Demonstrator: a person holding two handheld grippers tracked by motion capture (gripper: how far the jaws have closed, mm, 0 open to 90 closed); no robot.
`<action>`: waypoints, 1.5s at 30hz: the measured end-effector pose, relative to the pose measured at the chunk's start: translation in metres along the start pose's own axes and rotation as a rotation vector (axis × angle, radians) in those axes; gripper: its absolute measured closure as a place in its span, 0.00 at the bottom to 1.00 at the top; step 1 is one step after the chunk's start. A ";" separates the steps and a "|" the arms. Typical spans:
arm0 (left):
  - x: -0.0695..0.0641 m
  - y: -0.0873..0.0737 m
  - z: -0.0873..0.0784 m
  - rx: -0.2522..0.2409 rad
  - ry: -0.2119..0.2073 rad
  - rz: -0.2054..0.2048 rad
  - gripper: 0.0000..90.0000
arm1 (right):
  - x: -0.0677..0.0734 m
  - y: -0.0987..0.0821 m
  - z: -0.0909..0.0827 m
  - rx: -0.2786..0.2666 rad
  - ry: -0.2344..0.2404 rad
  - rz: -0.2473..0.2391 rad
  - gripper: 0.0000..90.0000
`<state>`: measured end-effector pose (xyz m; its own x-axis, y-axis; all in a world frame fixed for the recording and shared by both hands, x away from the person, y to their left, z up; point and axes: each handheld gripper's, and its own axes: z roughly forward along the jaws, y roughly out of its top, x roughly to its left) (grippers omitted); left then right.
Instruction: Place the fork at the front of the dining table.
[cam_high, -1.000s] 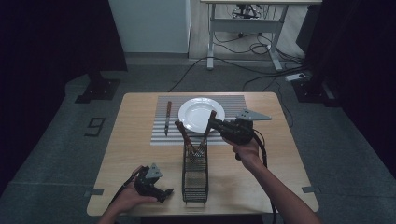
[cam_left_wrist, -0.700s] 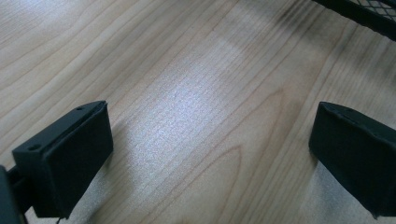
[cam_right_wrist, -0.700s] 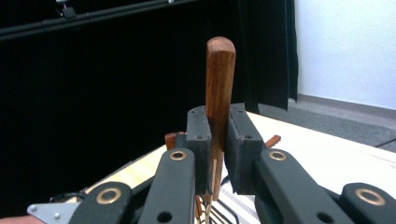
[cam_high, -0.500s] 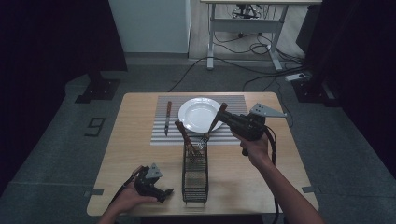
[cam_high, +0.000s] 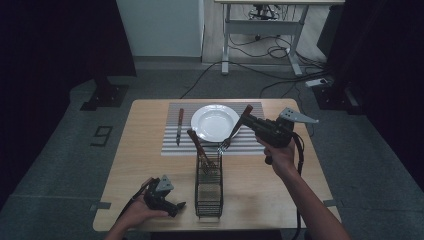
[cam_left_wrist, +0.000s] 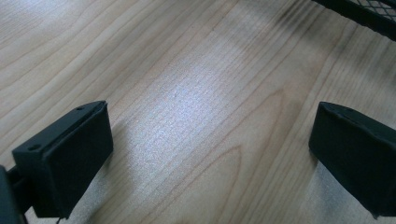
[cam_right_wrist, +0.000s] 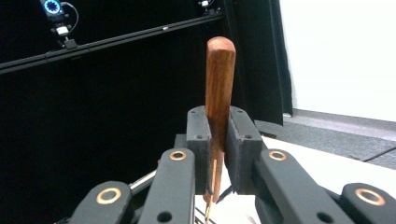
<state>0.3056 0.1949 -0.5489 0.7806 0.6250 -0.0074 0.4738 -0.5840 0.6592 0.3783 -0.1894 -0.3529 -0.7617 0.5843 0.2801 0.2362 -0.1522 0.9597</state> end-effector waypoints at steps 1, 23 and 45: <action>0.000 0.000 0.000 0.000 0.000 0.000 0.00 | -0.001 0.001 -0.001 -0.007 -0.004 0.001 0.90; 0.000 0.000 0.000 0.000 -0.002 0.001 0.00 | -0.028 -0.005 -0.006 0.011 -0.088 0.024 0.90; 0.000 0.000 0.000 0.000 -0.002 0.001 0.00 | -0.049 -0.017 -0.004 0.051 -0.171 0.021 0.90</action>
<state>0.3058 0.1950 -0.5489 0.7821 0.6231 -0.0078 0.4728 -0.5851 0.6589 0.4096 -0.2187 -0.3826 -0.6433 0.7092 0.2884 0.2848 -0.1279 0.9500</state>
